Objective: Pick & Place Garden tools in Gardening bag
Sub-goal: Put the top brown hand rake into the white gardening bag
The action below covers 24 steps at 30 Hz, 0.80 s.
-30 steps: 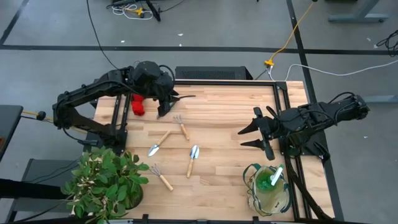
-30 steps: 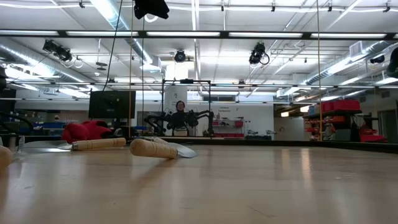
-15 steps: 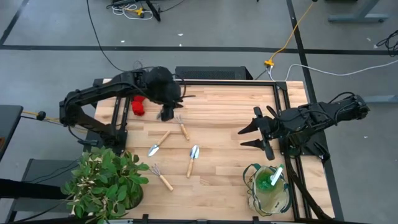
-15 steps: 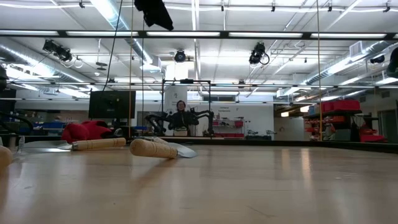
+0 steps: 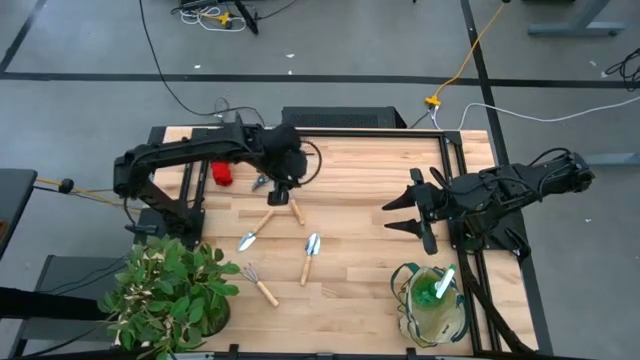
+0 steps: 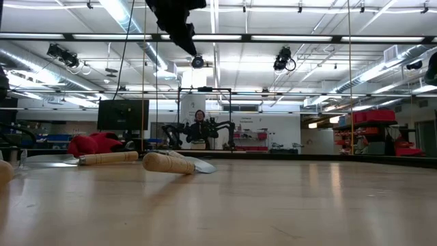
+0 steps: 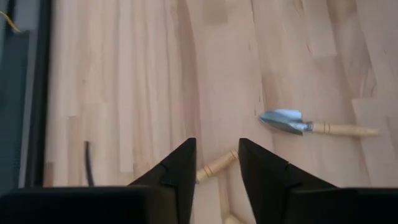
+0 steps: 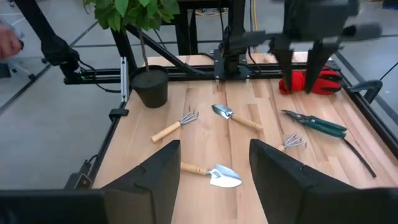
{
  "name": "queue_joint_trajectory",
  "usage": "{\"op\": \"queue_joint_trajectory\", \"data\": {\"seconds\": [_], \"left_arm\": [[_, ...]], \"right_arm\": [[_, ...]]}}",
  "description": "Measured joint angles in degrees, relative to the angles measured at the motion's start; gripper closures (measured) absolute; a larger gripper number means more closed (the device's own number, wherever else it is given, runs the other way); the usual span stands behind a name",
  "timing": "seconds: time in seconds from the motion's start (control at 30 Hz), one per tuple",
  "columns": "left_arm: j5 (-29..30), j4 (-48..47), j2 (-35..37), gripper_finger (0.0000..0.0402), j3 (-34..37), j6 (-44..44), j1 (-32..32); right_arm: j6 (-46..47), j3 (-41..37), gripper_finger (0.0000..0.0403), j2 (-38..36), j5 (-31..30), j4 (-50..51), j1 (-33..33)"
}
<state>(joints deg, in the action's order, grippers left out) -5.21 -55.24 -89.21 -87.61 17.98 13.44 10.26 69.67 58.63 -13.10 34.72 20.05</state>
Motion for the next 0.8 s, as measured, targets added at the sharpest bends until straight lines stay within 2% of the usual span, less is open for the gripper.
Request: {"op": "queue_joint_trajectory", "data": {"seconds": [0.27, 0.37, 0.6, 0.8], "left_arm": [[0.0, -0.4, -5.8, 0.0172, 0.0, 3.9, -1.2], [0.0, -1.2, -8.1, 0.0148, 0.0, 5.5, -1.5], [0.4, -2.2, -12.4, 0.0138, 0.0, 12.4, -1.9], [0.4, -2.3, -14.5, 0.0138, 0.0, 13.4, -1.9]], "right_arm": [[0.0, 0.0, 0.0209, 0.0, 0.0, 0.0, 0.0], [0.0, 0.0, 0.0209, 0.0, 0.0, 0.0, 0.0], [-0.2, 0.0, 0.0209, 0.0, 0.0, 0.0, 0.0], [-0.1, 0.0, 0.0209, 0.0, 0.0, 0.0, 0.0]]}}
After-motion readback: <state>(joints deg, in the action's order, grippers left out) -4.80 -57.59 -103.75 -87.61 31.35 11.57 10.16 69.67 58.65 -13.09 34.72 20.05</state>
